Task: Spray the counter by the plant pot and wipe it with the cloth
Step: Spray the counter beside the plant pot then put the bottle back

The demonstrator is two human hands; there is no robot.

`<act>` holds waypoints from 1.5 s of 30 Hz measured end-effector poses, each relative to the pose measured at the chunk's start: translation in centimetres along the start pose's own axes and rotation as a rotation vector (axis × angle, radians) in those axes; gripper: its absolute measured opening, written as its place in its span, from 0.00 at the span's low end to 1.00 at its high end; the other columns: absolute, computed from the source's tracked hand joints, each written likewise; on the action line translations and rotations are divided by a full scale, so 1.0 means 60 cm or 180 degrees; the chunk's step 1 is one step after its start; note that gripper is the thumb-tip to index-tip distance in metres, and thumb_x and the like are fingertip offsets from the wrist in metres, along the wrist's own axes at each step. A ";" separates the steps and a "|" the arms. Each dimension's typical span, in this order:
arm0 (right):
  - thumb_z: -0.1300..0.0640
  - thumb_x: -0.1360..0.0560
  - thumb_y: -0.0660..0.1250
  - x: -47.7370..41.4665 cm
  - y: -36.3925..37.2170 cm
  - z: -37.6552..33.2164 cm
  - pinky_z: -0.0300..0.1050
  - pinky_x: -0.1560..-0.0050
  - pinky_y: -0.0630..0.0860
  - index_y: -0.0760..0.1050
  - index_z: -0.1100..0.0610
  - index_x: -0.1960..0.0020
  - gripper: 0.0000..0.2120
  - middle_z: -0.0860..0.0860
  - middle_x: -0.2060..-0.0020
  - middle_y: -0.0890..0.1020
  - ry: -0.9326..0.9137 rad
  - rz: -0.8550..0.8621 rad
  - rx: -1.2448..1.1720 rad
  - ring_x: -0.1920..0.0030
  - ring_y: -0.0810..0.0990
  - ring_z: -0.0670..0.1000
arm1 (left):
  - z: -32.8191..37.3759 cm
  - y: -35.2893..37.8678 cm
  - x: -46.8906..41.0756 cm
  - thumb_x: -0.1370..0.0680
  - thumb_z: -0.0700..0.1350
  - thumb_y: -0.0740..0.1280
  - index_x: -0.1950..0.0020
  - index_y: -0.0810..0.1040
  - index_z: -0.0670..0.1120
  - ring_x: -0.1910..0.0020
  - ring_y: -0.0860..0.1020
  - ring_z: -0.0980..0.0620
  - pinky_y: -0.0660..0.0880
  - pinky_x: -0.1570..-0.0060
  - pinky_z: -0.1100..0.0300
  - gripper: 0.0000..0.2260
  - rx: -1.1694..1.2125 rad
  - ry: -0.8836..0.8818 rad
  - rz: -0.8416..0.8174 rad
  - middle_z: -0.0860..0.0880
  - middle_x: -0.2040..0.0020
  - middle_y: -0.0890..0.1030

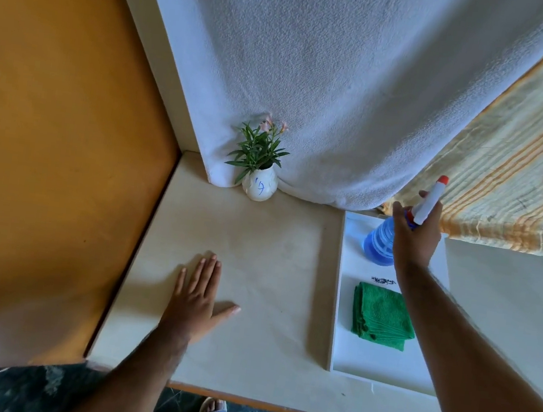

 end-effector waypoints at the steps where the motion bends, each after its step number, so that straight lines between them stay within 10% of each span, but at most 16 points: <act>1: 0.47 0.27 0.71 0.000 -0.001 -0.003 0.37 0.57 0.73 0.70 0.39 0.45 0.14 0.36 0.63 0.78 0.0004 0.0054 -0.0042 0.61 0.77 0.37 | -0.001 0.001 0.000 0.35 0.82 0.28 0.22 0.24 0.45 0.18 0.31 0.47 0.36 0.17 0.41 0.54 -0.0012 -0.0007 0.0003 0.46 0.17 0.29; 7: 0.48 0.29 0.69 -0.002 0.006 -0.041 0.33 0.62 0.73 0.74 0.45 0.46 0.12 0.40 0.64 0.82 -0.0034 0.0093 -0.0269 0.63 0.79 0.36 | -0.002 0.003 -0.001 0.34 0.82 0.31 0.22 0.25 0.45 0.16 0.33 0.46 0.35 0.17 0.41 0.54 -0.0022 0.0018 0.0038 0.45 0.16 0.30; 11: 0.54 0.27 0.70 0.017 0.063 -0.097 0.51 0.55 0.80 0.77 0.49 0.42 0.13 0.55 0.60 0.85 -0.0347 -0.0481 -0.0079 0.58 0.84 0.55 | -0.001 0.003 0.000 0.33 0.81 0.31 0.21 0.26 0.46 0.16 0.33 0.46 0.36 0.17 0.40 0.53 0.0062 0.0048 0.0090 0.45 0.16 0.30; 25: 0.44 0.32 0.69 0.179 0.308 -0.087 0.45 0.61 0.75 0.76 0.49 0.52 0.12 0.47 0.63 0.83 -0.0352 -0.2468 0.1346 0.60 0.80 0.51 | -0.003 0.000 0.005 0.25 0.78 0.45 0.17 0.37 0.46 0.16 0.40 0.43 0.32 0.21 0.44 0.49 0.0231 0.0159 0.0478 0.46 0.15 0.39; 33: 0.43 0.32 0.70 0.176 0.331 -0.079 0.42 0.70 0.65 0.68 0.49 0.67 0.14 0.45 0.72 0.76 -0.0203 -0.2368 0.1737 0.65 0.76 0.50 | -0.005 0.003 0.005 0.26 0.78 0.44 0.17 0.36 0.47 0.16 0.38 0.44 0.33 0.21 0.43 0.49 0.0276 0.0150 0.0427 0.47 0.15 0.37; 45: 0.43 0.32 0.67 0.175 0.328 -0.101 0.41 0.72 0.63 0.75 0.52 0.65 0.12 0.47 0.71 0.78 -0.0375 -0.2047 0.2033 0.65 0.76 0.52 | -0.005 0.001 0.005 0.26 0.79 0.43 0.18 0.32 0.48 0.16 0.34 0.45 0.33 0.21 0.42 0.49 0.0240 0.0113 0.0377 0.48 0.16 0.32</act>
Point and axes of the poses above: each hand's wrist, its own x-axis away from the middle knuckle, its own y-axis out of the palm, z = x × y, the point moved 7 cm from there along -x, towards the middle knuckle
